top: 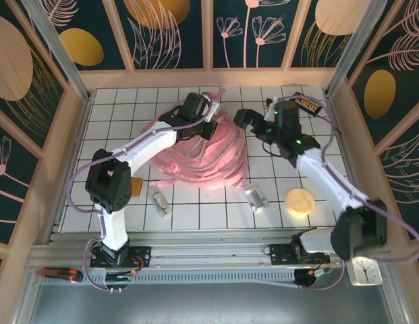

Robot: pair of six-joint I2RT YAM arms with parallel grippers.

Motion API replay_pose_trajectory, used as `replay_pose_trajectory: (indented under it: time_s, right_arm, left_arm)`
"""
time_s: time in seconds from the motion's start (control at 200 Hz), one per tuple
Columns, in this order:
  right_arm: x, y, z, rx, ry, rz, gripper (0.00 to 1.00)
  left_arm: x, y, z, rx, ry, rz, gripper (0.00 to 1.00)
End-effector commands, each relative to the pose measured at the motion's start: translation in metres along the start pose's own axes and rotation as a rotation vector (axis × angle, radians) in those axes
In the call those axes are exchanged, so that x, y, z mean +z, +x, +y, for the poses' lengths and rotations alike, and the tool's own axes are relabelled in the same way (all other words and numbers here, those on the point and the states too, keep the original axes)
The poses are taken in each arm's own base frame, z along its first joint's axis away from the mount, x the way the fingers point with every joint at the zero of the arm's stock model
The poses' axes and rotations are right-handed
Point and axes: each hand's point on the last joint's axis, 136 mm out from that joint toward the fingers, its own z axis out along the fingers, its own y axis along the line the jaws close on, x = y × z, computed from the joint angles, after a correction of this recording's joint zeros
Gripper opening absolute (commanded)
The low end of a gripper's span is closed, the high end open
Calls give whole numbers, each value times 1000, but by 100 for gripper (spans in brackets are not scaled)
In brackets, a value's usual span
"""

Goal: Pack books, pencil case, and school supplies into a backpack

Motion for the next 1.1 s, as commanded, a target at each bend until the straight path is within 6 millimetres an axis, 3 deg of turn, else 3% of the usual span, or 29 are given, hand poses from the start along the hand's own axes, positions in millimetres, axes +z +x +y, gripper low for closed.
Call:
replay_pose_trajectory:
  time_s: [0.0,0.055,0.35,0.565,0.625,0.801,1.096]
  right_arm:
    - [-7,19,1,-74,-78,14,98]
    - [-7,49,19,-211,-85,84,98]
    - [36,237,49,-603,-12,556,95]
    - [81,333,84,-774,-42,697,99]
    - [94,358,84,-821,-30,744,99]
    - [123,393,90,-920,21,781,99]
    - [147,399,65,-949,154,788,98]
  left_arm:
    - [-18,-37,25,-43,-35,-110,0]
    - [-19,-39,32,-42,-38,-116,0]
    - [-8,-27,70,-43,-103,-88,0]
    - [-3,-19,80,-9,-104,-79,0]
    - [-3,-19,78,-5,-94,-78,0]
    - [-8,-16,75,-4,-78,-88,0]
    - [-17,-6,71,-6,-72,-89,0]
